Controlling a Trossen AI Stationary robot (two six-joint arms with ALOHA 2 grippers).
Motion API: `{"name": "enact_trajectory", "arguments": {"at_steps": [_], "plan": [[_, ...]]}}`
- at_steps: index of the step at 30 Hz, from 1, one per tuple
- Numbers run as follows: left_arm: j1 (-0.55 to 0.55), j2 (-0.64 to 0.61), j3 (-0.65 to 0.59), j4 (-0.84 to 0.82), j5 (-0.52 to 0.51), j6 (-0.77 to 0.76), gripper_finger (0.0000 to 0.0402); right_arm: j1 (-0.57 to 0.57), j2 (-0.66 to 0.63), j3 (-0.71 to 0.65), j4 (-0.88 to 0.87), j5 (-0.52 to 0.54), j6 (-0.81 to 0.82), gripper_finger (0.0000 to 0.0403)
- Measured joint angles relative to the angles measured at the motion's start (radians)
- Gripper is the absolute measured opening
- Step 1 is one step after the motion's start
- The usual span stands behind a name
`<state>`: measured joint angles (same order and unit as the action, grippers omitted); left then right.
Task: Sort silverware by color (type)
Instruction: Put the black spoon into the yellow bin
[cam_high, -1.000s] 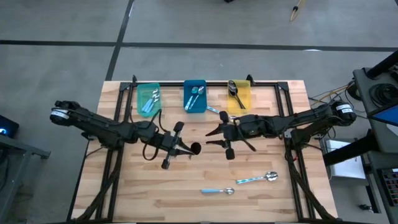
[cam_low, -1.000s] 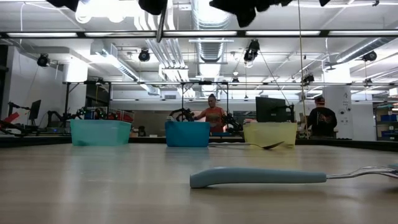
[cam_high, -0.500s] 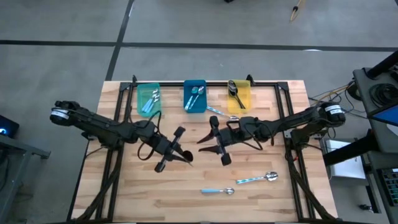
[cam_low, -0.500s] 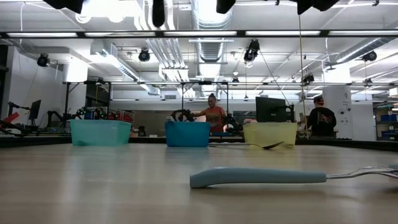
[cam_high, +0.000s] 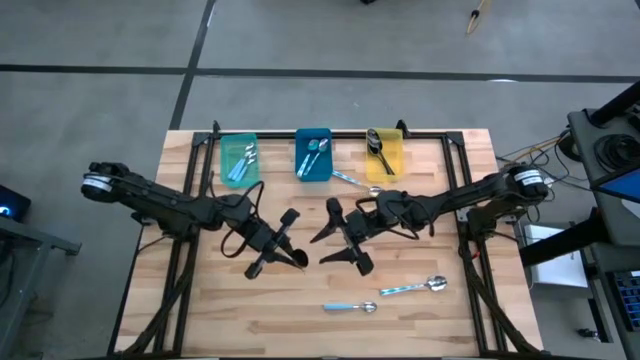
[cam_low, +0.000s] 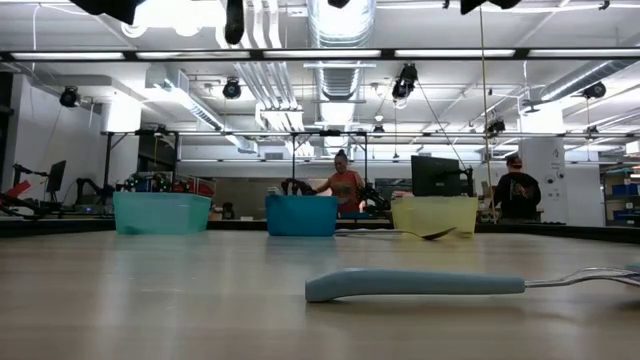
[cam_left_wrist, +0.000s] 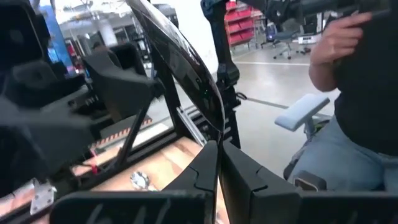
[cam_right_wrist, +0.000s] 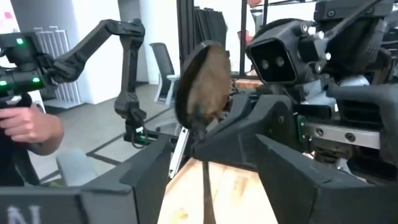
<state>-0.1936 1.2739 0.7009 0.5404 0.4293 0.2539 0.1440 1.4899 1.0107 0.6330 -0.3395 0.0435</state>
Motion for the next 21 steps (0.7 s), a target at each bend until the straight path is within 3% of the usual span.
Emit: {"name": "enact_trajectory", "arguments": {"at_steps": [8,21], "plan": [[0.003,0.0,0.002,0.002,-0.034,0.0,0.0,0.0,0.094,0.095,-0.011,-0.011,-0.038,0.0244],[0.007,0.0,0.002,0.009,-0.051,-0.011,0.0,0.0,0.181,0.21,-0.055,-0.085,-0.155,0.0237]]}}
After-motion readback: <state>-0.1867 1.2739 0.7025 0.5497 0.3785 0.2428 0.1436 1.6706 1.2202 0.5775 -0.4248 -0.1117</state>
